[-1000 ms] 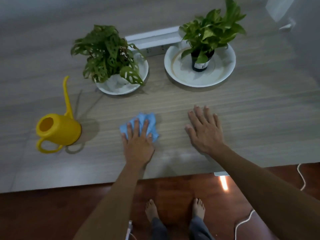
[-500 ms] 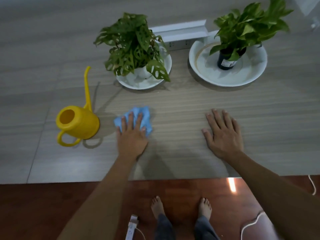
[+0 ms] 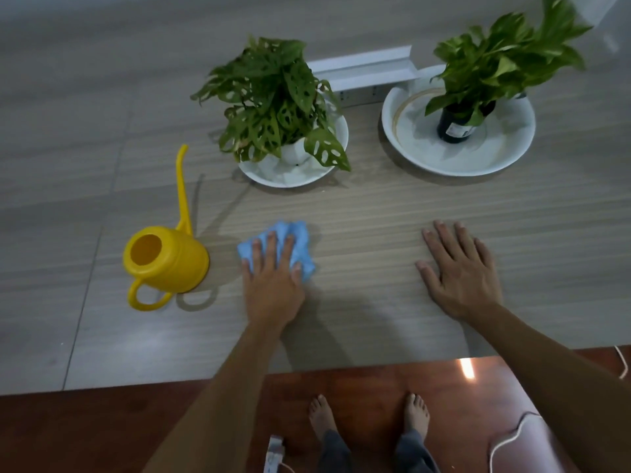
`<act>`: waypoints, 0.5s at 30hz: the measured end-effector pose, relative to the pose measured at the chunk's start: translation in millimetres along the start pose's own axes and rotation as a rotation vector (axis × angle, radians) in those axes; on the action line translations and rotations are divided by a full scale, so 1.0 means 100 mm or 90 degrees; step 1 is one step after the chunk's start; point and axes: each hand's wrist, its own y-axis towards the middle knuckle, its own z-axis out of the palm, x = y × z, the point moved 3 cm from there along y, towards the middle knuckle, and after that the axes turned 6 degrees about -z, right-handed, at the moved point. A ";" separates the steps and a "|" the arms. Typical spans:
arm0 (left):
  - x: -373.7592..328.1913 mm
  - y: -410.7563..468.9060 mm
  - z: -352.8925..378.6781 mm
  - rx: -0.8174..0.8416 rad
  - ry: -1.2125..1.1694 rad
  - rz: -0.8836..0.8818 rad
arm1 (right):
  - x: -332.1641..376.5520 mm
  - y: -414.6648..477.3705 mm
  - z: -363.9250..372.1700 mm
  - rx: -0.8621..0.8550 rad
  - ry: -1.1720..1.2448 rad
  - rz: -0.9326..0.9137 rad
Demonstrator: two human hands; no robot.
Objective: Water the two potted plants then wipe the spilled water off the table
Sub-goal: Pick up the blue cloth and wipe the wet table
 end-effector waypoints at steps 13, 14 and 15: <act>-0.35 0.36 0.10 0.007 -0.017 0.061 | 0.02 -0.02 0.00 -0.022 -0.004 -0.004; -0.06 0.45 0.05 -0.021 -0.004 0.014 | 0.02 -0.01 -0.01 -0.024 -0.005 -0.004; 0.20 0.41 0.00 -0.046 -0.004 -0.020 | 0.02 -0.01 -0.01 -0.025 -0.007 -0.003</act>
